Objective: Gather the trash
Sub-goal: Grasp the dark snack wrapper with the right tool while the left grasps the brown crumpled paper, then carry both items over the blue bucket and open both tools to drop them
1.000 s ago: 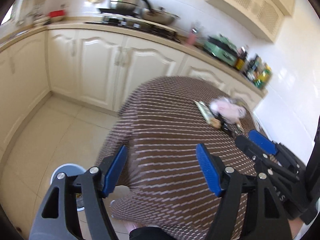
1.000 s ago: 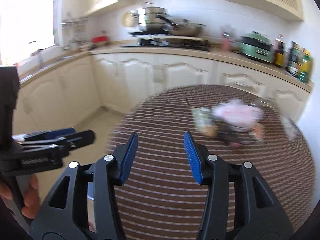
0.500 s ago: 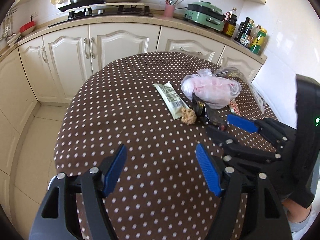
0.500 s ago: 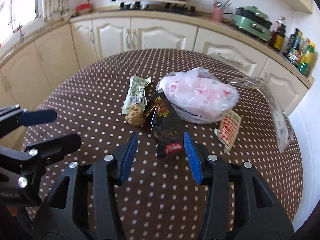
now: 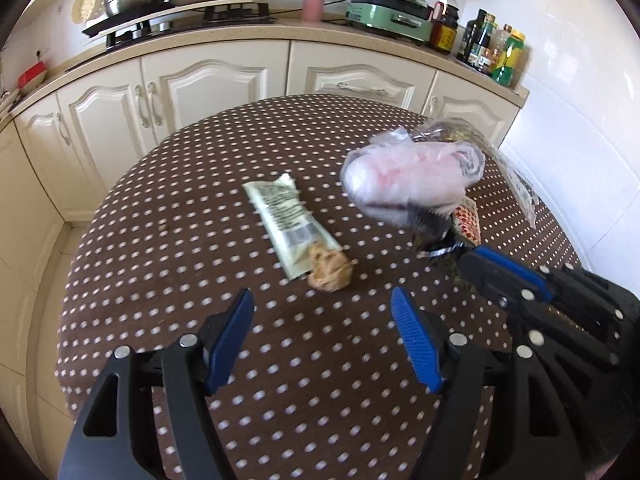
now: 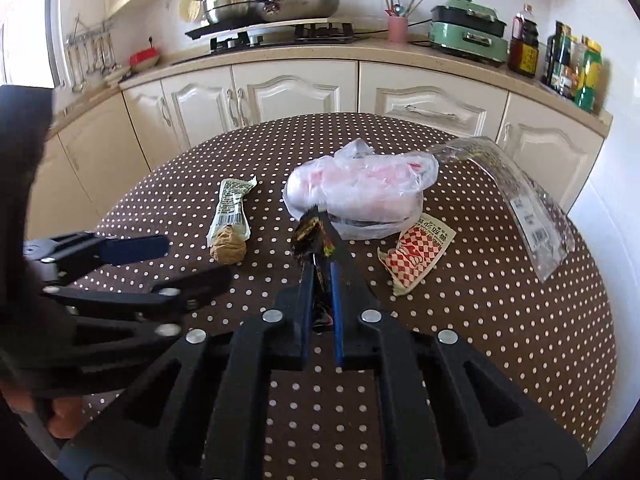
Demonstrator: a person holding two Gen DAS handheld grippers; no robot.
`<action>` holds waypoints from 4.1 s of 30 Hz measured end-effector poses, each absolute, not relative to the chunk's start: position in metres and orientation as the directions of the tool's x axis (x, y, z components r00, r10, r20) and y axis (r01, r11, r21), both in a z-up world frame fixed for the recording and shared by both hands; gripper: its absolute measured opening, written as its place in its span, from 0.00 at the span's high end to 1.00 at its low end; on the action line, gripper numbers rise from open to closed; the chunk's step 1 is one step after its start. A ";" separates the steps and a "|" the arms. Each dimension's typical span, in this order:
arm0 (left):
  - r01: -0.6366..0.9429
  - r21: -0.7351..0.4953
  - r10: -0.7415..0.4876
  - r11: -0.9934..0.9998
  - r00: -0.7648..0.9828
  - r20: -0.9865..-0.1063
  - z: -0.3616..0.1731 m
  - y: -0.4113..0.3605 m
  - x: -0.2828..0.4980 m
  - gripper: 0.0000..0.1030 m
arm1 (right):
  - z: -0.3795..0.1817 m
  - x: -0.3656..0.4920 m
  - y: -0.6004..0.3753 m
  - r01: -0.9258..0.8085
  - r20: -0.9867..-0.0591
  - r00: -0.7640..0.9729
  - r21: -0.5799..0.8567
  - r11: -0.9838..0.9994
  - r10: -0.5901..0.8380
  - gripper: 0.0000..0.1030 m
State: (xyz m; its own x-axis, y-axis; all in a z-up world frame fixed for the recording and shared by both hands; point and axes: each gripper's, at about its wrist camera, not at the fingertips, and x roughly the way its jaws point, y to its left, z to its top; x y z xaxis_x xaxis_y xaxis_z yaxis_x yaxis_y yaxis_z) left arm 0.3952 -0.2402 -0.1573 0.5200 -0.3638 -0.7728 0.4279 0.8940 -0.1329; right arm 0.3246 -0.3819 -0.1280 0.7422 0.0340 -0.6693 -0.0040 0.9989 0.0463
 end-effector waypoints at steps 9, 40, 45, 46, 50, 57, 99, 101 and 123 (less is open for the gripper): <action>0.414 -0.098 -0.324 0.905 0.523 -0.788 -0.165 -0.256 0.410 0.76 | -0.130 0.330 -0.384 -0.016 -0.684 0.727 0.074 0.997 0.062 0.92; 0.285 -0.257 -0.383 0.923 0.635 -0.671 -0.132 -0.054 0.340 0.77 | -0.098 0.315 -0.232 -0.222 -0.647 0.741 0.018 0.975 0.181 0.92; 0.167 -0.270 -0.309 0.948 0.674 -0.671 -0.144 0.031 0.322 0.77 | -0.102 0.315 -0.144 -0.356 -0.646 0.703 0.043 0.934 0.298 0.92; 0.145 -0.273 -0.297 0.951 0.678 -0.673 -0.148 0.046 0.320 0.77 | -0.108 0.316 -0.122 -0.386 -0.654 0.683 0.057 0.921 0.326 0.92; 0.044 -0.276 -0.233 0.960 0.672 -0.703 -0.178 0.105 0.312 0.77 | -0.137 0.322 -0.055 -0.465 -0.698 0.606 0.079 0.882 0.382 0.92; -0.118 -0.322 -0.197 0.939 0.580 -0.790 -0.265 0.192 0.318 0.77 | -0.221 0.343 0.037 -0.521 -0.802 0.462 0.101 0.848 0.379 0.92; -0.333 -0.424 -0.290 0.842 0.384 -0.877 -0.420 0.264 0.365 0.57 | -0.376 0.412 0.095 -0.420 -0.912 0.253 0.198 0.886 0.324 0.91; -0.341 -0.425 -0.288 0.838 0.385 -0.877 -0.420 0.266 0.364 0.57 | -0.379 0.416 0.097 -0.417 -0.911 0.254 0.200 0.886 0.325 0.91; -0.307 -0.455 -0.299 0.836 0.441 -0.846 -0.386 0.250 0.355 0.57 | -0.347 0.408 0.084 -0.411 -0.896 0.301 0.188 0.892 0.327 0.89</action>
State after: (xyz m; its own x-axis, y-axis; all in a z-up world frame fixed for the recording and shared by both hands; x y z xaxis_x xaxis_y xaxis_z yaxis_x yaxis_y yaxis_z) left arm 0.3547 0.2502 -0.3861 0.4408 -0.2991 -0.8463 -0.3068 0.8358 -0.4552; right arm 0.4076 0.0842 -0.3470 0.3006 0.3269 -0.8960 -0.4109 0.8922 0.1876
